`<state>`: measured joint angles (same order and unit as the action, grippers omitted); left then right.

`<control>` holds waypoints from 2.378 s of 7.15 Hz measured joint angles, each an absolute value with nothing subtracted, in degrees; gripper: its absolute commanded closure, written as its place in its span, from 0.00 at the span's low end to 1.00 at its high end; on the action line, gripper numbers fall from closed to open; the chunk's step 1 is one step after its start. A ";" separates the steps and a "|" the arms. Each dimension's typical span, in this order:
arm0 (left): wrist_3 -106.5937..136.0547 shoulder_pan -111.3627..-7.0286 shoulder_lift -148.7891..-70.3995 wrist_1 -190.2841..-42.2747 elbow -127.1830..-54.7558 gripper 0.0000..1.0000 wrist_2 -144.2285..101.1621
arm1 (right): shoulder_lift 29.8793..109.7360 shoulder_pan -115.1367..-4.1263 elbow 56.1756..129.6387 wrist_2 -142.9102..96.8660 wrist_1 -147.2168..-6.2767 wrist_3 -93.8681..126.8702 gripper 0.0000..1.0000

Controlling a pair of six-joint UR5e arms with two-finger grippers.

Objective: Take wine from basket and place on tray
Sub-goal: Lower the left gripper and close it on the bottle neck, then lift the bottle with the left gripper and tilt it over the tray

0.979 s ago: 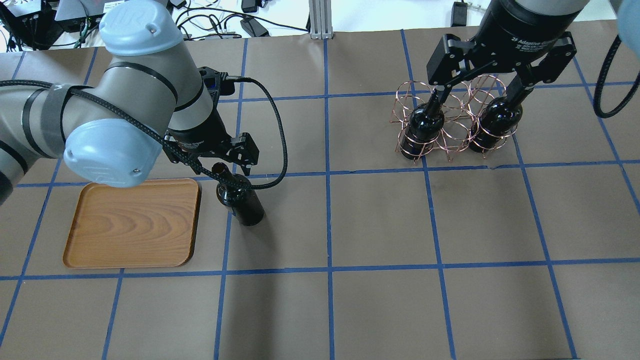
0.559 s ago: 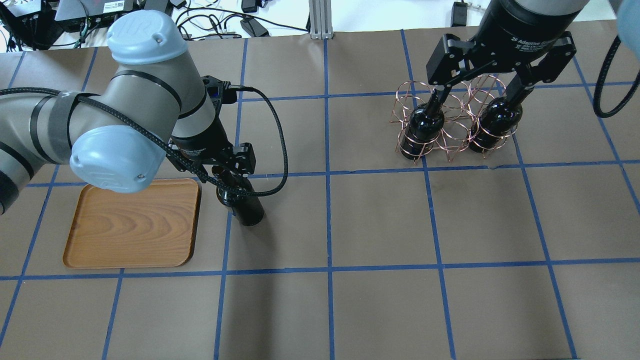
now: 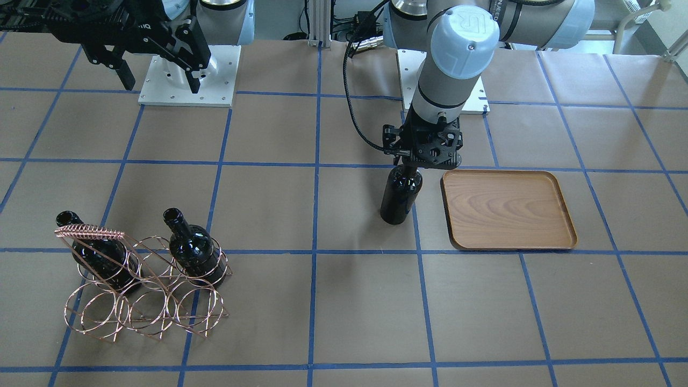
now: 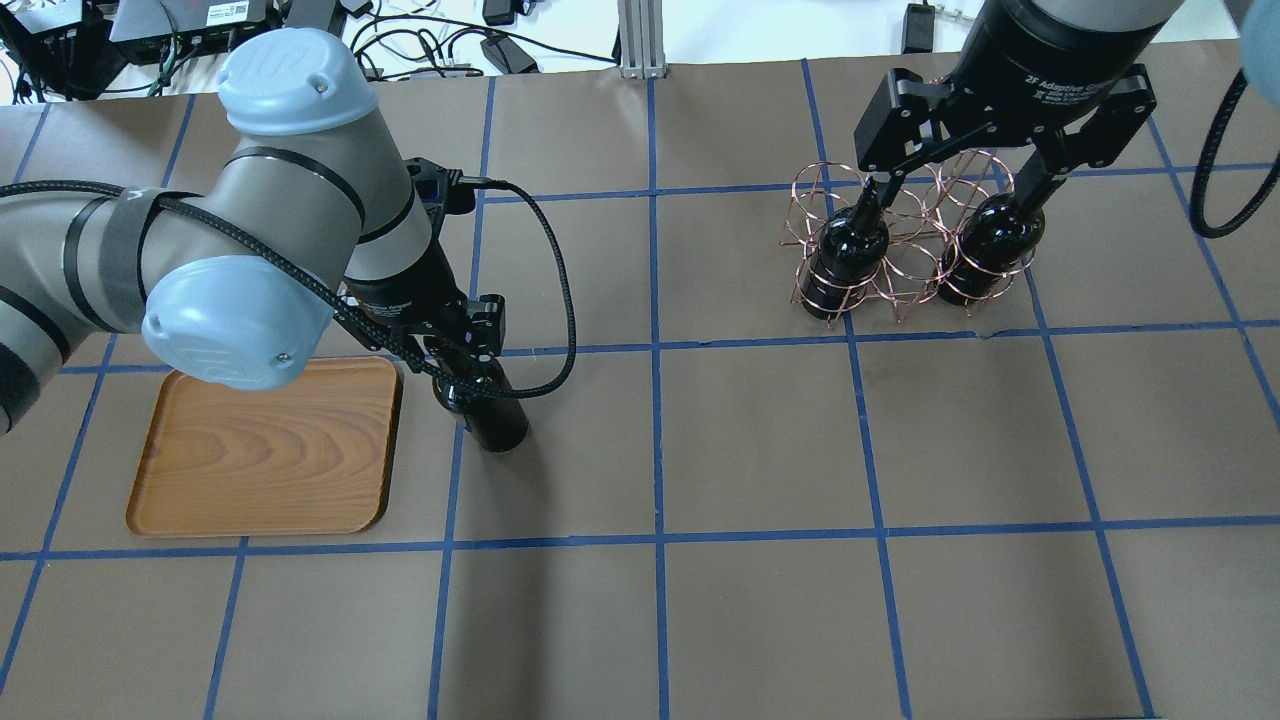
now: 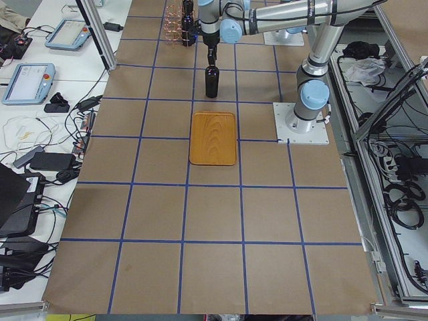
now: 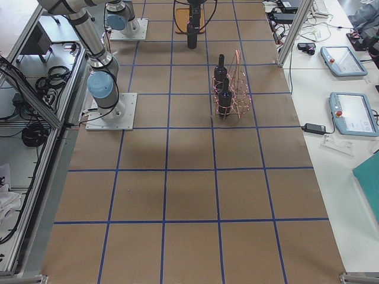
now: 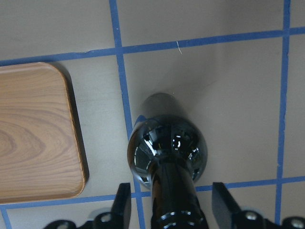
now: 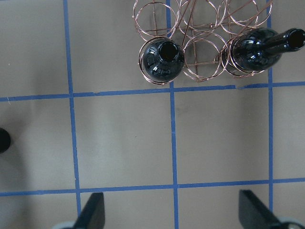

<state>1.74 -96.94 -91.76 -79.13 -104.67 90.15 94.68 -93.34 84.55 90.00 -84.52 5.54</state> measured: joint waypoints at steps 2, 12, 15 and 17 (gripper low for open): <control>1.73 -96.93 -91.80 -79.26 -104.57 1.00 90.02 | 94.68 -93.34 84.61 90.00 -84.62 5.50 0.00; -15.14 -84.29 -88.88 -84.01 -98.81 1.00 94.87 | 94.66 -93.32 84.64 90.00 -84.27 5.66 0.00; -30.01 -70.28 -89.03 -85.00 -99.44 1.00 94.09 | 94.66 -93.39 84.64 90.00 -84.50 5.57 0.00; -34.50 -65.78 -89.26 -85.72 -100.89 1.00 93.08 | 94.66 -93.42 84.64 89.98 -84.49 5.51 0.00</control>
